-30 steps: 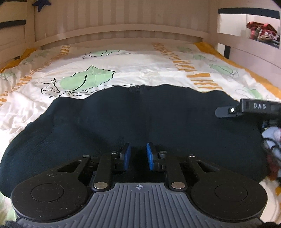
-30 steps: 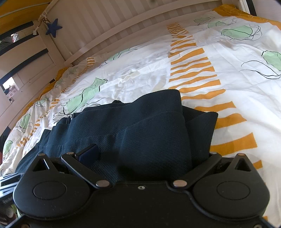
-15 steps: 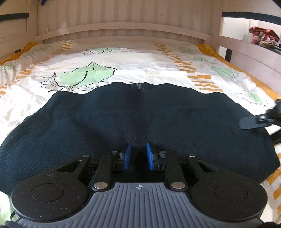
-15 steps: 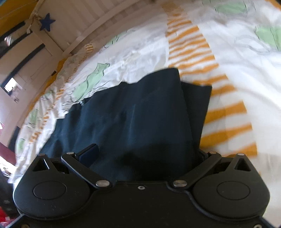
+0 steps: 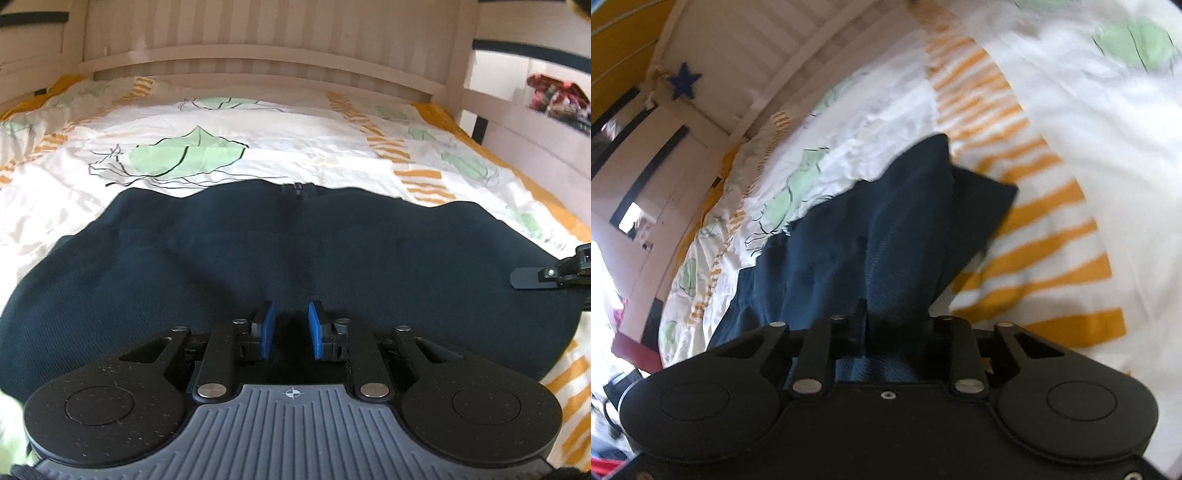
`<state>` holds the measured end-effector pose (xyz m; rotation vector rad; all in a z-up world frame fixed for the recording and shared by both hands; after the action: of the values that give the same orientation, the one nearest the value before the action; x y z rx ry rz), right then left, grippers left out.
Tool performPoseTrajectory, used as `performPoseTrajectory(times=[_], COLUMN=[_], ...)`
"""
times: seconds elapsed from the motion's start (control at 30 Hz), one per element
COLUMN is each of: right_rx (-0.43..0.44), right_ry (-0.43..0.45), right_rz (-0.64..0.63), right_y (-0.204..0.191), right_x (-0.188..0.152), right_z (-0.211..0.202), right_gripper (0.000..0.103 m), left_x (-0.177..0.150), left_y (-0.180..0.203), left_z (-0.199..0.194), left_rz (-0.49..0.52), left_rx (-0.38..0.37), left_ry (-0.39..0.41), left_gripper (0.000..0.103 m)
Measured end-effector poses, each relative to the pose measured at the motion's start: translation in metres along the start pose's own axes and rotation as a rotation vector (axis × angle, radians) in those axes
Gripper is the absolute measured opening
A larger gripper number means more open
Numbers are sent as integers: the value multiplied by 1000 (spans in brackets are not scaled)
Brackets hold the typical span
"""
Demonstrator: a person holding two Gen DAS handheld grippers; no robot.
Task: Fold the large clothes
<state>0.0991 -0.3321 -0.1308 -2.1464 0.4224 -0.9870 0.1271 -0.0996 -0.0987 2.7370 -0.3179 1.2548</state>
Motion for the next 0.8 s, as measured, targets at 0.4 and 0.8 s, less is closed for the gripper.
performPoseTrajectory(times=[0.4,0.8], right_rx=[24,214], right_ry=[-1,-167], right_rz=[-127,-250], right_y=[-72,-200], right_x=[25,12], right_z=[-1,89], right_gripper=[25,25], left_x=[-20,-25], left_y=[3,-13], left_z=[-9,-13], left_rz=[47,-68], left_rx=[1,-72], left_ry=[24,-7], left_gripper=[16,14])
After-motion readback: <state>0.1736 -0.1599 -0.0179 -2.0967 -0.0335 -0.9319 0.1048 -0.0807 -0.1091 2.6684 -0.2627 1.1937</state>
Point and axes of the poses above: each gripper's, at about its wrist camera, not at the fingertips, and z roughly the way its jaws point, y to its right, x to its top, the point moved 9 cm from there along z, roughly the way its jaws point, and after that the axes turned 11 degrees about x, right-handed, at the moved point
